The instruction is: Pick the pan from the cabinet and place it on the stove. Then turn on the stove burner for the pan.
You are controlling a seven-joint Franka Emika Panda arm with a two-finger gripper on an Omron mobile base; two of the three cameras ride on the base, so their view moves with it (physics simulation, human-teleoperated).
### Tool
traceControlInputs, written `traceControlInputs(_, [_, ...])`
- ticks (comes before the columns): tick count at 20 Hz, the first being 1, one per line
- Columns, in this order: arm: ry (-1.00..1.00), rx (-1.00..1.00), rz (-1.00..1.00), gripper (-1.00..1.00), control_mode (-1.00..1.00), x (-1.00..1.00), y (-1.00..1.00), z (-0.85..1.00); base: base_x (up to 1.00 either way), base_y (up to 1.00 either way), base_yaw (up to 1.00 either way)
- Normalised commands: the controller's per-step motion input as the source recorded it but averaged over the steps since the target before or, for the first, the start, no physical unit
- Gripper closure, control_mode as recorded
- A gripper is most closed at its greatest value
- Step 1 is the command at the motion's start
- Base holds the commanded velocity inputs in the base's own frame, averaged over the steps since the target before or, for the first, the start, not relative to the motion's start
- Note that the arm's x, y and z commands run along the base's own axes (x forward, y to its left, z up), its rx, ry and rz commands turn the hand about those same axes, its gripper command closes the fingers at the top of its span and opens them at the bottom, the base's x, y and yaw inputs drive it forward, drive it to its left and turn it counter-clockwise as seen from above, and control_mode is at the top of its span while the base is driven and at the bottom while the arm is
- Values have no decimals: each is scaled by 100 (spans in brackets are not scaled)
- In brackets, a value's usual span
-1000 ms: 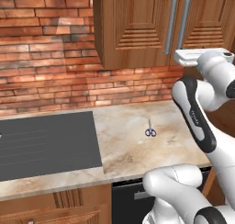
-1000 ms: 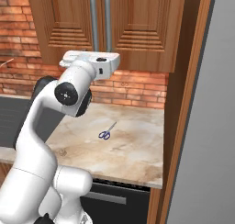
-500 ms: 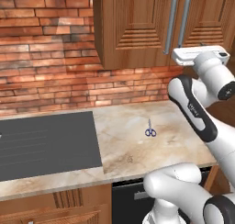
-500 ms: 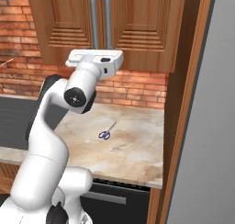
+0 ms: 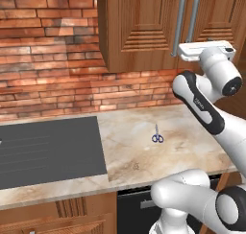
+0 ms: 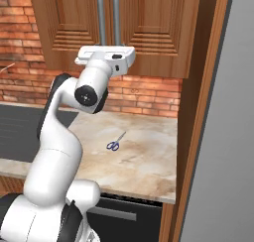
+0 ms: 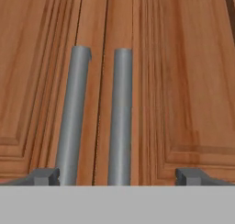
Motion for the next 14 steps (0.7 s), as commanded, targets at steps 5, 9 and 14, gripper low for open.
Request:
traceControlInputs(5, [5, -2, -1, -100, -100, 20, 0, 17, 0, 0, 0])
traceControlInputs(9, [6, 0, -2, -100, -100, 26, 0, 0, 0, 0, 0])
traceControlInputs(14, [3, 0, -2, -100, -100, 30, 0, 0, 0, 0, 0])
